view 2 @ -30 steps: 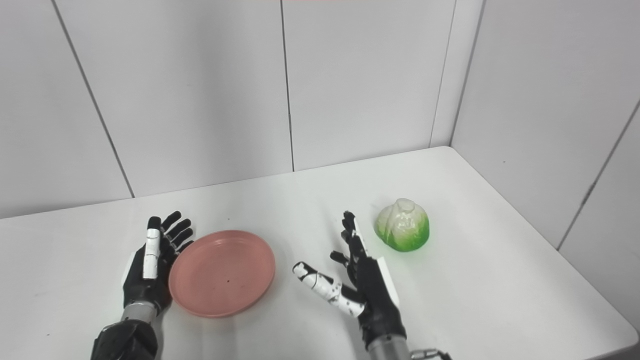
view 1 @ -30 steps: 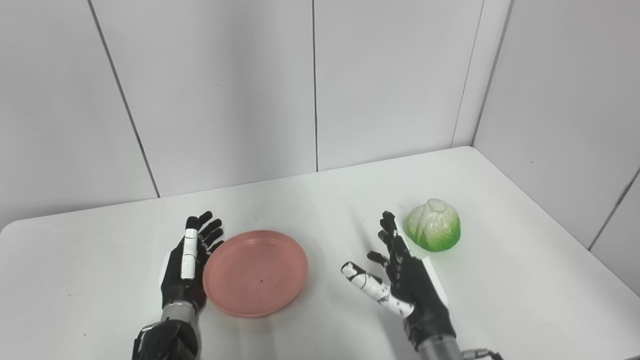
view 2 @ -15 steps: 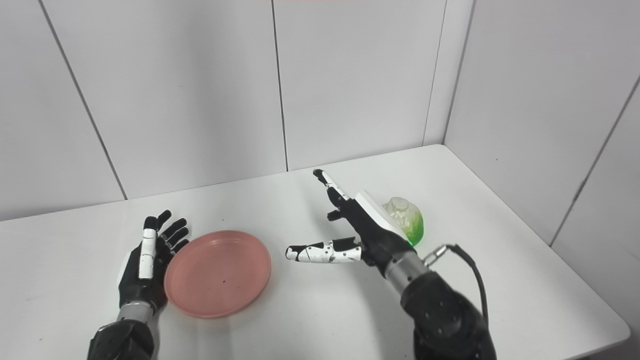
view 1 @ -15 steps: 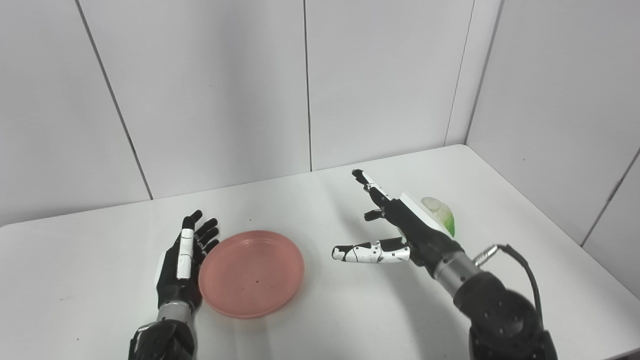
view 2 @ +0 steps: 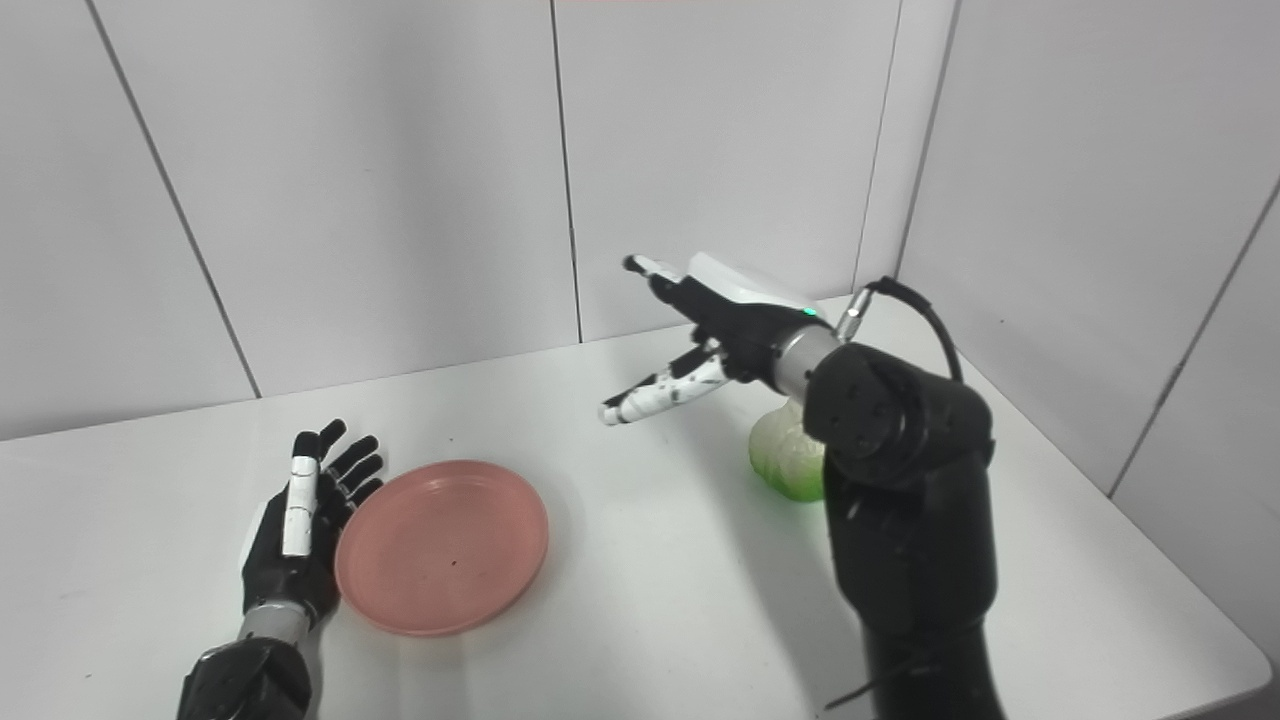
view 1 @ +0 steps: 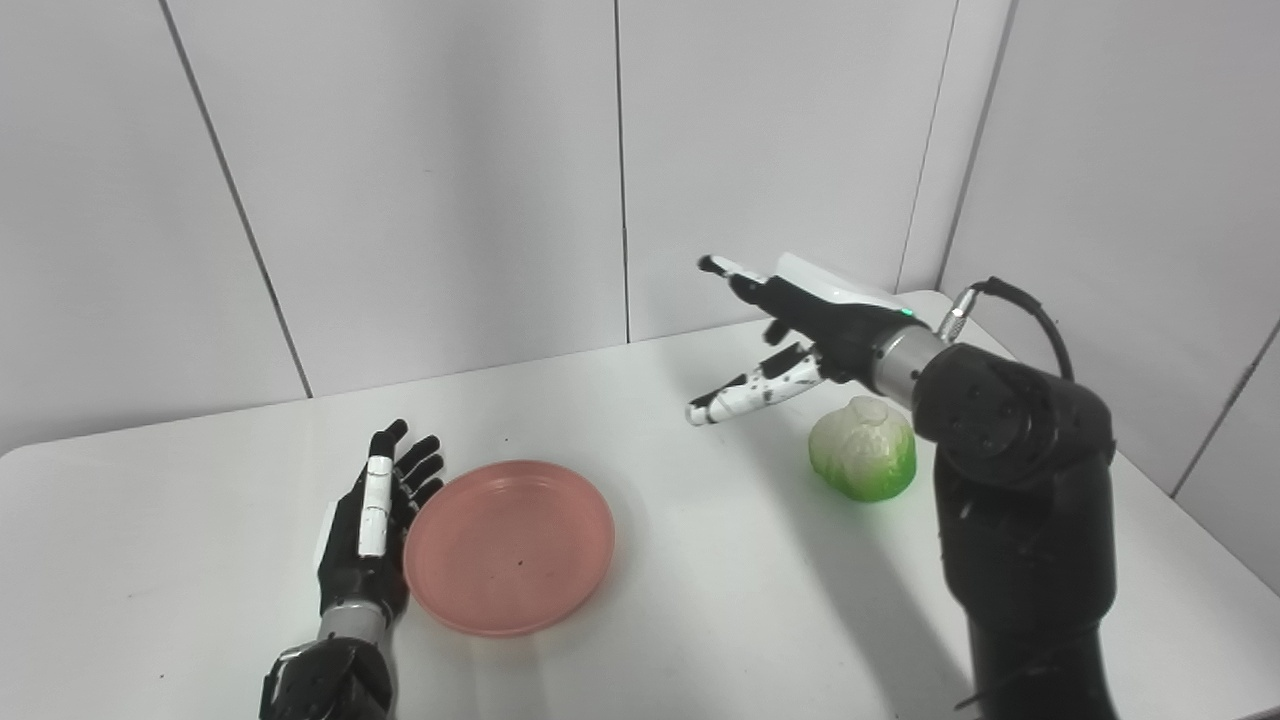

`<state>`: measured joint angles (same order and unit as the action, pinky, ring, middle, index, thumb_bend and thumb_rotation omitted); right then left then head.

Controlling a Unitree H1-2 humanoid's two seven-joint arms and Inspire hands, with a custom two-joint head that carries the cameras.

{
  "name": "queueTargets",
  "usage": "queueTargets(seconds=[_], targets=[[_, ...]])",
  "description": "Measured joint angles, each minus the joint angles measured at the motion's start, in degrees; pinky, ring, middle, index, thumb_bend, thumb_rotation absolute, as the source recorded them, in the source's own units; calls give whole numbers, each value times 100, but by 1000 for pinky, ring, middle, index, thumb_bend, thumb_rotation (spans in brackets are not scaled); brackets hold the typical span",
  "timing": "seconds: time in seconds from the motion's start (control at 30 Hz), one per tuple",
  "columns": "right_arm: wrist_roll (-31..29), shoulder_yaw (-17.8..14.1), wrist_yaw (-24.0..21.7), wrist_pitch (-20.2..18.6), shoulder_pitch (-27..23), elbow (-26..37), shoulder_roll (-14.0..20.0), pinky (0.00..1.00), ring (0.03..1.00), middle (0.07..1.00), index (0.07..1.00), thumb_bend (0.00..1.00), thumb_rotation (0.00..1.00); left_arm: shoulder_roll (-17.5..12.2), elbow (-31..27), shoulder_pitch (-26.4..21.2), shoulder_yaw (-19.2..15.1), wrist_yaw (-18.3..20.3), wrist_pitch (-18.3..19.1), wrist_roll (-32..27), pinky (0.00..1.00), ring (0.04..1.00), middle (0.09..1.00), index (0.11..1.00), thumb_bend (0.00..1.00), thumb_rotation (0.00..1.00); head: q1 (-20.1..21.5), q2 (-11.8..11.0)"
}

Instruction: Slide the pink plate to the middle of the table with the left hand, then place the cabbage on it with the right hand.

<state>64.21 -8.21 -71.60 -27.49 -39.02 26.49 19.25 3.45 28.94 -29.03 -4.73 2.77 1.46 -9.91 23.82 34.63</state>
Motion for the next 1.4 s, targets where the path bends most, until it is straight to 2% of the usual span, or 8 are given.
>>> queueTargets(seconds=[0.23, 0.4, 0.63, 0.83, 0.9, 1.0, 1.17, 1.4], targets=[[-89, 611, 27, 0, -321, -757, 986, 801, 968, 1000, 969, 1000, 450, -6, -31, 0, 5, -3, 58, 2, 880, 852, 806, 908, 939, 861, -26, 9], [-321, 961, 73, 7, -315, -1071, 1284, 794, 957, 1000, 954, 1000, 462, -6, -34, 0, 10, -2, 64, 3, 859, 838, 783, 906, 941, 868, -53, 9], [-522, 1175, 333, 7, -311, -1391, 1535, 802, 957, 1000, 944, 1000, 465, -11, -32, 0, 21, -6, 62, 9, 857, 829, 762, 903, 948, 874, -88, 0], [-720, 1259, 697, 7, -36, -1569, 1676, 974, 950, 996, 945, 1000, 456, -9, -37, 0, 33, -9, 67, 10, 844, 825, 775, 897, 940, 878, -114, 9], [-810, 1272, 851, 7, 105, -1633, 1678, 995, 949, 992, 948, 1000, 455, -10, -39, 0, 34, -15, 71, 12, 847, 824, 770, 897, 945, 876, -114, 9], [-962, 1298, 1150, 10, 246, -1818, 1691, 968, 951, 988, 949, 1000, 462, -10, -40, 0, 34, -22, 71, 13, 851, 822, 763, 898, 946, 876, -132, 35], [-1092, 1414, 1389, 10, 395, -2107, 1735, 799, 955, 1000, 960, 1000, 447, -12, -44, 0, 38, -31, 76, 27, 826, 821, 758, 899, 956, 883, -149, 61], [-1108, 1486, 1495, 10, 399, -2470, 1735, 775, 955, 1000, 956, 1000, 449, -12, -54, 0, 56, -34, 95, 29, 837, 820, 748, 907, 958, 883, -184, 62]])
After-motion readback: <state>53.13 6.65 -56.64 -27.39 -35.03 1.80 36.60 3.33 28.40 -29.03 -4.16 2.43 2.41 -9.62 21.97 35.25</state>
